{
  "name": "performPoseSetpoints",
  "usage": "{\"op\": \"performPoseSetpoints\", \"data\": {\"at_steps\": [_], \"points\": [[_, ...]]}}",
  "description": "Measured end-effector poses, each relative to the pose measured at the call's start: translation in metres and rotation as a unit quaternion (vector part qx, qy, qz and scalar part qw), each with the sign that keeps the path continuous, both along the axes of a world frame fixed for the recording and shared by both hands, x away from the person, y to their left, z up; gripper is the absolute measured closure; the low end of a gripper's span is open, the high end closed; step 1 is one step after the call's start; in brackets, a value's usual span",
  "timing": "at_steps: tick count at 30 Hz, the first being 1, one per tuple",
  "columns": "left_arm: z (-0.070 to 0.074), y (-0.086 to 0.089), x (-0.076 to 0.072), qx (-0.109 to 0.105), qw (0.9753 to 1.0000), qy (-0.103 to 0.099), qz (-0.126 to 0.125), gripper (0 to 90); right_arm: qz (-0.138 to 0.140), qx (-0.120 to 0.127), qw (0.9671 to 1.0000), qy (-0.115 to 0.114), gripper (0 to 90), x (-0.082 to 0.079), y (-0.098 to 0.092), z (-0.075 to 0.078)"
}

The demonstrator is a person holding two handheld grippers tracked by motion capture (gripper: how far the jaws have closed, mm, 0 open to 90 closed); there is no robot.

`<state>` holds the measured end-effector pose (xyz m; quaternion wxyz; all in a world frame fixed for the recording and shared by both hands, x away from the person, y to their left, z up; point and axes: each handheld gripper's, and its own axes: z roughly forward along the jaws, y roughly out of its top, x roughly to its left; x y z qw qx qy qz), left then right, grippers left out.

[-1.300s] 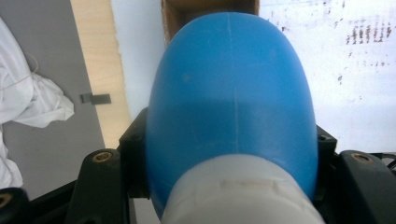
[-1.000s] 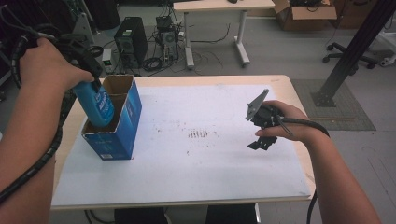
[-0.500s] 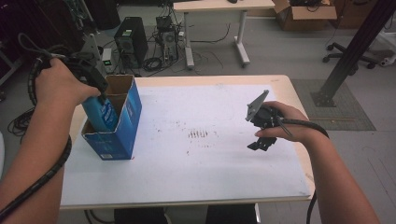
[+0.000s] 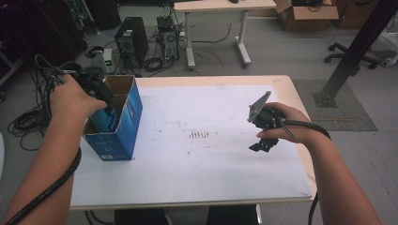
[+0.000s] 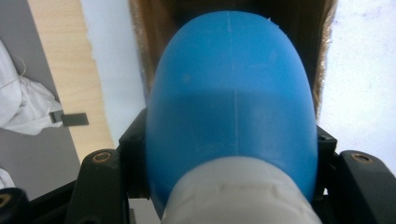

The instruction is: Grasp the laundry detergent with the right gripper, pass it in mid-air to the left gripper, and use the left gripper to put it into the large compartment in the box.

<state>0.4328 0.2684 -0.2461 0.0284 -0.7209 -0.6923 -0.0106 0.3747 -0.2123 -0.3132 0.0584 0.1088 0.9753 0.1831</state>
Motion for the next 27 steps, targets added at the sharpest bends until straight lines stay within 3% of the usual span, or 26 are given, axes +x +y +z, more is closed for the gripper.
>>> {"op": "performPoseSetpoints", "data": {"at_steps": [16, 27], "points": [[-0.037, 0.002, 0.003, -0.007, 0.9999, 0.015, -0.002, 38.3, -0.001, 0.001, 1.0, 0.003, 5.4, -0.001, -0.002, -0.005], [-0.048, 0.004, 0.003, -0.011, 0.9998, 0.017, -0.006, 38.3, -0.004, 0.001, 1.0, 0.007, 5.5, -0.001, -0.002, -0.009]]}}
